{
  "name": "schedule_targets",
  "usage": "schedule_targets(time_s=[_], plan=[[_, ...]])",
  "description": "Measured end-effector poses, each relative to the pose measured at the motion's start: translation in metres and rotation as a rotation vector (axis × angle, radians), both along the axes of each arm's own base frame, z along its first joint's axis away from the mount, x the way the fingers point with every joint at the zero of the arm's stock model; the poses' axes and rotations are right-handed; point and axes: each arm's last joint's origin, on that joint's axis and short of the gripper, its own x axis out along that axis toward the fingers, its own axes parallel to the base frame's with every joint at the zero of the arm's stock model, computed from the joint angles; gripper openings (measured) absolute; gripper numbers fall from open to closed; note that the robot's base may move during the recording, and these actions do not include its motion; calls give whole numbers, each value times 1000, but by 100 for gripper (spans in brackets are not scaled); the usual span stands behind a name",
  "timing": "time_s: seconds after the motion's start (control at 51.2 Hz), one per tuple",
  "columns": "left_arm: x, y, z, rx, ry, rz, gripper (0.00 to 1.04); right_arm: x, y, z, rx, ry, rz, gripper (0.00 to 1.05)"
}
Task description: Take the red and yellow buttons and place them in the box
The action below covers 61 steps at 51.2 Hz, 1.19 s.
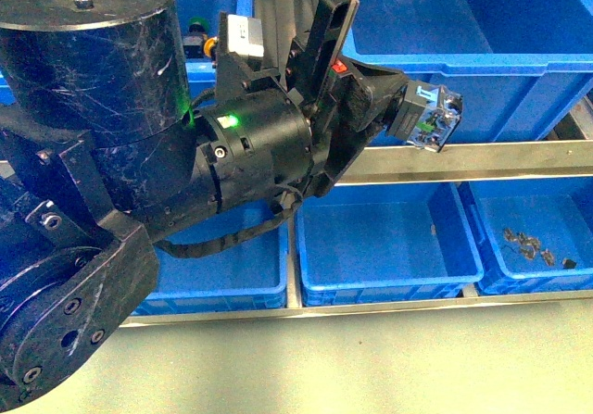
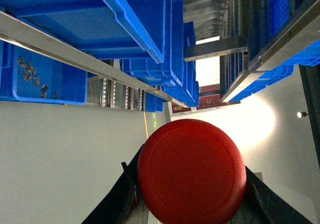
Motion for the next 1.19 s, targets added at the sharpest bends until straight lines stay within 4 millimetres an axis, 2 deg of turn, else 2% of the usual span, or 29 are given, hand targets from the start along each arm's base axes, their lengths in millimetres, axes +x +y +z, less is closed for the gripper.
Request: schedule_targets(time_s=[0.137,0.215,0.254,0.312,0.351,0.429,0.586,0.664,0.781,0.956,1.191], plan=[[0,-13,7,-36,-3,-45,30,0,0,0,0,0,0,97],[2,-44,29,-105,-18,-131,30,0,0,0,0,0,0,97],[0,-62,46,-137,-48,-175,30,0,0,0,0,0,2,97],[-5,-71,67,-158,-88,-250,30,0,0,0,0,2,3,97],[-5,-72,74,-163,-97,-247,30,0,0,0,0,3,3,97],[-6,-70,82,-169,-98,-198,30,0,0,0,0,-1,-7,97],[-12,-62,77,-150,-71,-182,30,0,0,0,0,2,0,97],[-18,-49,78,-148,-67,-154,30,0,0,0,0,1,1,97],[-27,-26,92,-180,-110,-115,30,0,0,0,0,1,0,97],[-37,4,87,-156,-81,-63,30,0,0,0,0,0,0,97],[-43,11,91,-155,-84,-54,30,0,0,0,0,0,0,97]])
